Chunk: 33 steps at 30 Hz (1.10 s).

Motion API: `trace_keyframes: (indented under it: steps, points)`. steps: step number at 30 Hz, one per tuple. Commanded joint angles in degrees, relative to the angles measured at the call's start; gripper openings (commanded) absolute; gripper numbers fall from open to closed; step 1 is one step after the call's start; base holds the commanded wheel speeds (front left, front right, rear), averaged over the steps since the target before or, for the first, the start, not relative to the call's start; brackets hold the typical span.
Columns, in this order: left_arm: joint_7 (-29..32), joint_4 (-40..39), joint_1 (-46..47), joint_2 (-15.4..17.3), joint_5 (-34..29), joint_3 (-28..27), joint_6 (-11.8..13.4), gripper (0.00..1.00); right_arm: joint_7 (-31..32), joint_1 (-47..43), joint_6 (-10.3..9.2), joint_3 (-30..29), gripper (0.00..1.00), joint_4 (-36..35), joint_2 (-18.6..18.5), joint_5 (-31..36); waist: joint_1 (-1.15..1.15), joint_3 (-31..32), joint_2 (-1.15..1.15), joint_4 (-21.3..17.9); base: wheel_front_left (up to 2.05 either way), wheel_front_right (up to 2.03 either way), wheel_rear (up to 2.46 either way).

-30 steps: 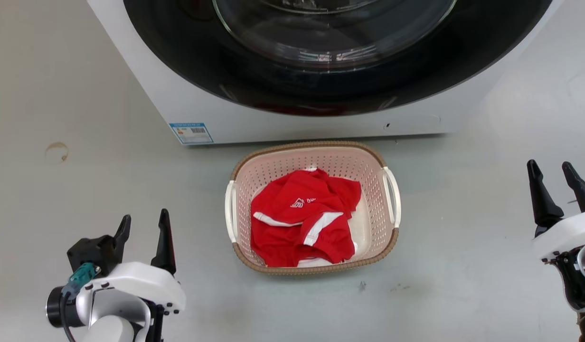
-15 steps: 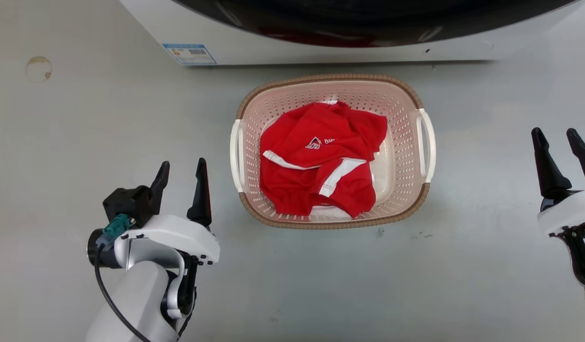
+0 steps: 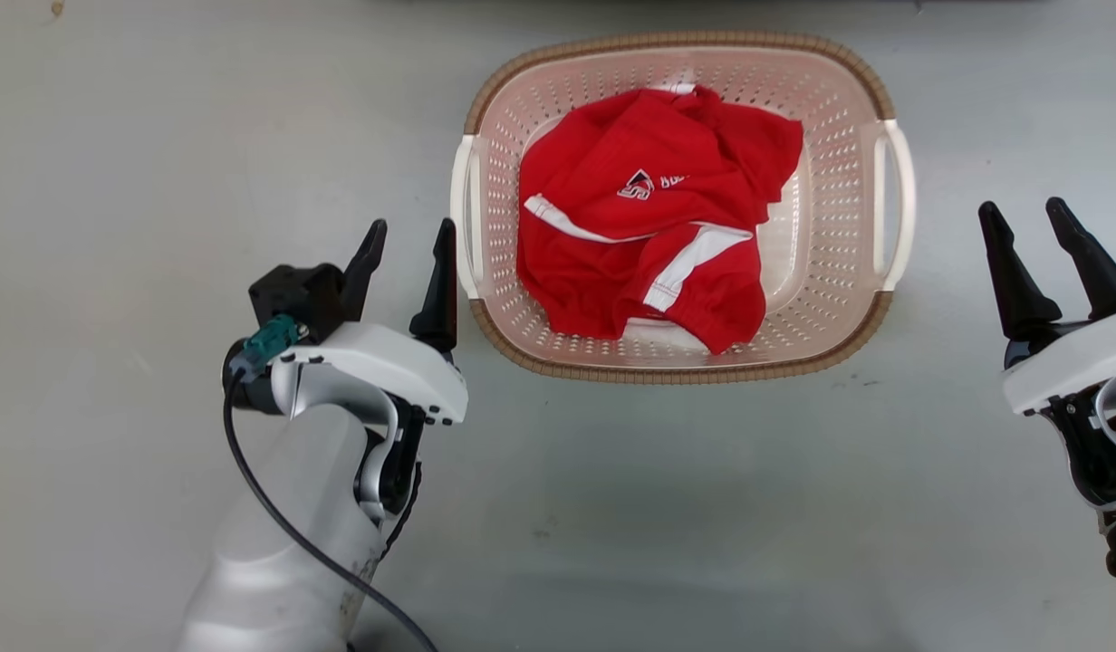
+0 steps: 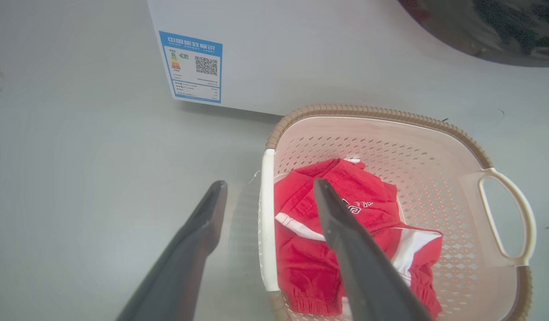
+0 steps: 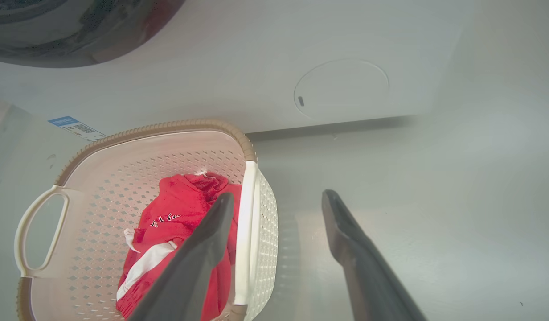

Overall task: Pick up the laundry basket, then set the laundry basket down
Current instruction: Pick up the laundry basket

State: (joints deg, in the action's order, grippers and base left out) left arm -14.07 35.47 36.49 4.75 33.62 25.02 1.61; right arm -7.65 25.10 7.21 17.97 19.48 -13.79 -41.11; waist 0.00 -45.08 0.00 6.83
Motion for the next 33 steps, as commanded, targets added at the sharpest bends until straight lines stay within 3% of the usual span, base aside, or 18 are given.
trace_keyframes:
  steps: [1,18,33]
  points:
    - [-0.48,0.19,0.82,1.08,-0.08,-1.3,-0.63,1.0,-0.79,-0.39,0.28,1.38,1.0,-0.62,-1.17,-0.52,0.0,-1.65,0.0,0.54,0.0,0.0,0.0]
    - [-0.92,12.09,9.96,-1.56,-2.37,-3.17,-7.85,1.0,-3.36,6.97,0.28,9.38,1.0,4.26,-1.43,-3.51,0.0,-8.11,0.0,1.47,0.0,0.0,0.0]
    - [-0.93,18.49,16.01,-1.86,-0.61,0.56,-9.07,1.0,-5.0,14.79,0.28,17.37,1.0,11.42,-0.11,-6.87,0.0,-11.47,0.0,0.69,0.0,0.0,0.0]
